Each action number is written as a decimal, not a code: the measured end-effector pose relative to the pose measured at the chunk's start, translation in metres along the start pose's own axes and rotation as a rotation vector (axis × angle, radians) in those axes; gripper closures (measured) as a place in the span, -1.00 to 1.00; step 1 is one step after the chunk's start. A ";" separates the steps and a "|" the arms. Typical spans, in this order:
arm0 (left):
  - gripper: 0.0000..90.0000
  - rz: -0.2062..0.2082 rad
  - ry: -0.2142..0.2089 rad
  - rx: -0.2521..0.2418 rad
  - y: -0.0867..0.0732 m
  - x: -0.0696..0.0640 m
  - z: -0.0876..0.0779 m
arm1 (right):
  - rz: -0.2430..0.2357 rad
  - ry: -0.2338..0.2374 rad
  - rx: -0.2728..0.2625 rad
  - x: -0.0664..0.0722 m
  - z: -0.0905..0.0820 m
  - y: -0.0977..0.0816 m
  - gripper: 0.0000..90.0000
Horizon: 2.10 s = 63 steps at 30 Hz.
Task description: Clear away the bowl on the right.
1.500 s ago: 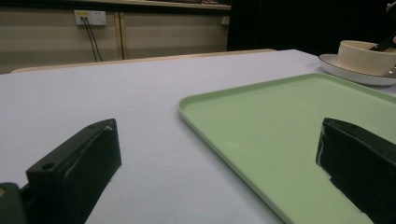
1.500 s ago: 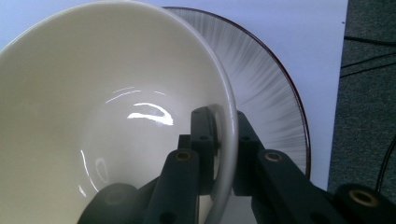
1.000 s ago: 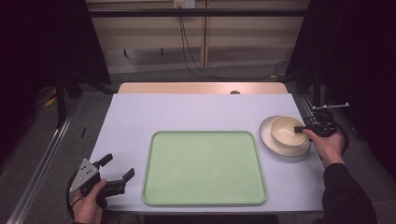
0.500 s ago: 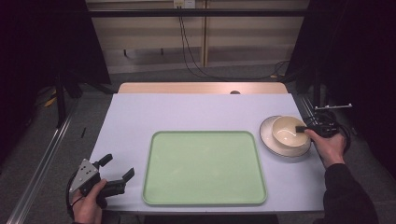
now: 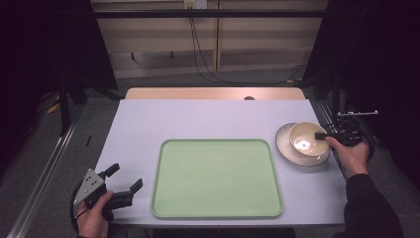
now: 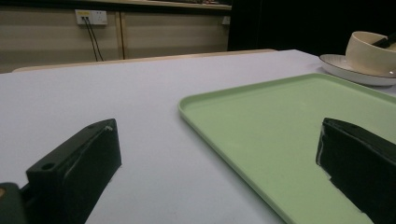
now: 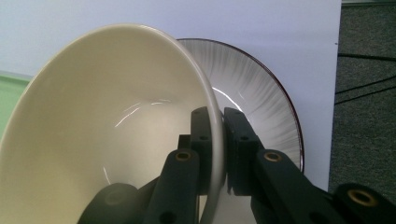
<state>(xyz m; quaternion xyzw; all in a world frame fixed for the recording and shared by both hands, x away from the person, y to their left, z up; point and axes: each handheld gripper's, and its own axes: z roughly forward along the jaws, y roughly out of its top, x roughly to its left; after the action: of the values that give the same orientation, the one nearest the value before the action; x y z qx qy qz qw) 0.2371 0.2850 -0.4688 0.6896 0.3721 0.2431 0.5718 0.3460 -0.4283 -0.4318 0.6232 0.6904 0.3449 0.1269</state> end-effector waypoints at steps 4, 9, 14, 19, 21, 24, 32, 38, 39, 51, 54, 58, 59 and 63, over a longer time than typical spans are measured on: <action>-1.00 0.000 0.004 0.001 0.000 0.000 0.000 | -0.015 0.002 -0.007 0.002 -0.002 0.001 0.86; -1.00 -0.001 0.005 0.001 0.000 0.000 0.000 | -0.013 0.022 -0.017 0.005 -0.006 0.002 0.86; -1.00 0.000 0.006 0.001 0.000 0.000 0.000 | -0.017 0.034 -0.038 0.007 -0.009 0.004 0.86; -1.00 0.001 0.000 -0.001 0.000 0.000 0.000 | -0.017 0.041 -0.053 0.008 -0.013 0.004 0.86; -1.00 -0.002 0.006 -0.001 0.000 0.000 0.000 | -0.021 0.054 -0.062 0.008 -0.015 0.004 0.86; -1.00 0.001 0.006 0.001 0.000 0.000 0.000 | -0.021 0.059 -0.074 0.010 -0.019 0.004 0.86; -1.00 0.004 0.005 -0.001 0.000 0.000 -0.001 | -0.022 0.079 -0.096 0.014 -0.028 0.005 0.86; -1.00 -0.001 0.005 -0.004 0.000 0.000 0.000 | -0.024 0.090 -0.106 0.017 -0.032 0.005 0.86; -1.00 -0.001 0.006 -0.005 0.000 0.000 0.000 | -0.023 0.099 -0.107 0.017 -0.033 0.006 0.86; -1.00 0.000 0.012 -0.003 0.000 0.000 0.000 | -0.047 0.136 -0.129 0.026 -0.037 0.010 0.86; -1.00 -0.002 0.008 -0.004 0.000 0.000 0.000 | -0.052 0.145 -0.134 0.028 -0.037 0.011 0.86; -1.00 0.005 0.008 -0.002 0.000 0.000 0.000 | -0.065 0.155 -0.136 0.032 -0.037 0.012 0.86; -1.00 0.006 0.008 -0.001 0.000 0.000 0.000 | -0.067 0.159 -0.134 0.033 -0.038 0.013 0.86; -1.00 0.000 0.011 -0.002 0.000 0.000 0.000 | -0.079 0.167 -0.137 0.037 -0.037 0.015 0.86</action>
<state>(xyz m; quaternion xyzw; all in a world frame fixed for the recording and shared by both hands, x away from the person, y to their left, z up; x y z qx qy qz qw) 0.2368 0.2849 -0.4686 0.6875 0.3750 0.2474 0.5705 0.3276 -0.4050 -0.3856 0.5544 0.6974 0.4367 0.1247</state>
